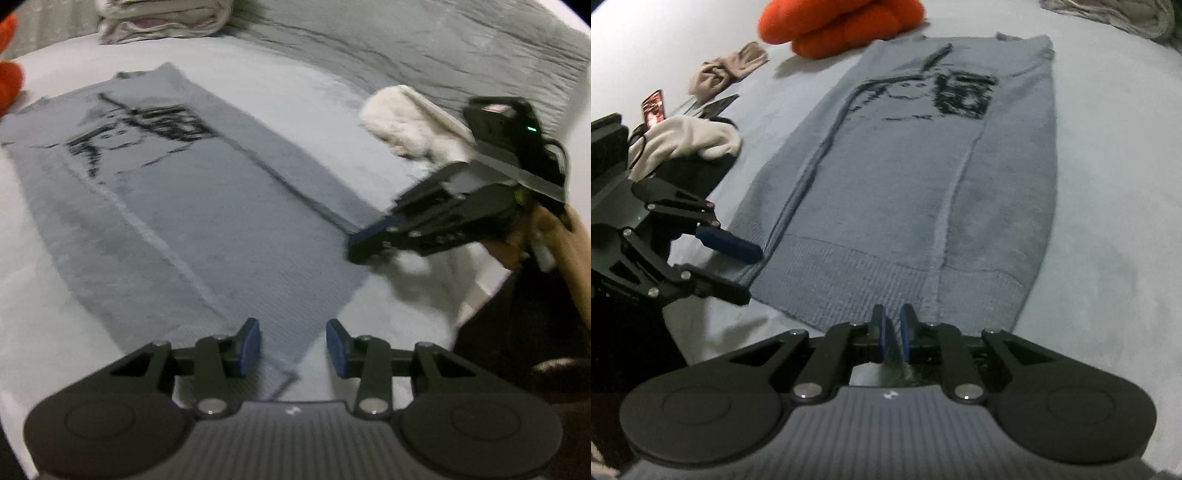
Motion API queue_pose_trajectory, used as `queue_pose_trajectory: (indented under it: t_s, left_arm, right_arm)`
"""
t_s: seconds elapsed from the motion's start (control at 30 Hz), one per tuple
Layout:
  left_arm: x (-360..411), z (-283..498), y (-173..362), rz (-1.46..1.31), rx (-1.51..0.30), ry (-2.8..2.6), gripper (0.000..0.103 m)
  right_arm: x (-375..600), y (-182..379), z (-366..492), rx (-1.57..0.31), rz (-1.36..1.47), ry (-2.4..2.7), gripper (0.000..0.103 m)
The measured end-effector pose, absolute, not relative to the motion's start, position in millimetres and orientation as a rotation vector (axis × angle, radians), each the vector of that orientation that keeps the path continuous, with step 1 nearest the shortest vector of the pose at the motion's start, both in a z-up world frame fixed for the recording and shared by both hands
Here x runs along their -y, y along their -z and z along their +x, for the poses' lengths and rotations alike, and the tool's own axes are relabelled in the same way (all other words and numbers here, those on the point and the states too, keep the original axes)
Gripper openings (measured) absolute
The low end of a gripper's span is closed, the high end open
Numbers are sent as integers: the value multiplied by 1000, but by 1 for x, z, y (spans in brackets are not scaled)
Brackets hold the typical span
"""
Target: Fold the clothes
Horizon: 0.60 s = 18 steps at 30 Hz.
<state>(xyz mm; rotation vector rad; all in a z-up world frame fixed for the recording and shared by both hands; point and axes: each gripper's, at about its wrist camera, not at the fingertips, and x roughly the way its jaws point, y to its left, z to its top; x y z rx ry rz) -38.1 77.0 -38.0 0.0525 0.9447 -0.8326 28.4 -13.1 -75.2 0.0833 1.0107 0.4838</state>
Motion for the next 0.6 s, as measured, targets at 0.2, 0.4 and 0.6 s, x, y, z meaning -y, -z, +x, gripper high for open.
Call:
queue_pose_trajectory:
  t_s: [0.2,0.4,0.6]
  left_arm:
    - [-93,-38,23,-33,-873,863,50]
    - [-117,-20,28,-134,-901,677,53]
    - [-132,-10,37,-194,-953,540,68]
  right_arm:
    - [34,60,29,-960,210,-502,16]
    - [62,57,36,-934,313,-396,40]
    - [80,57,38,-924,337,-325,47]
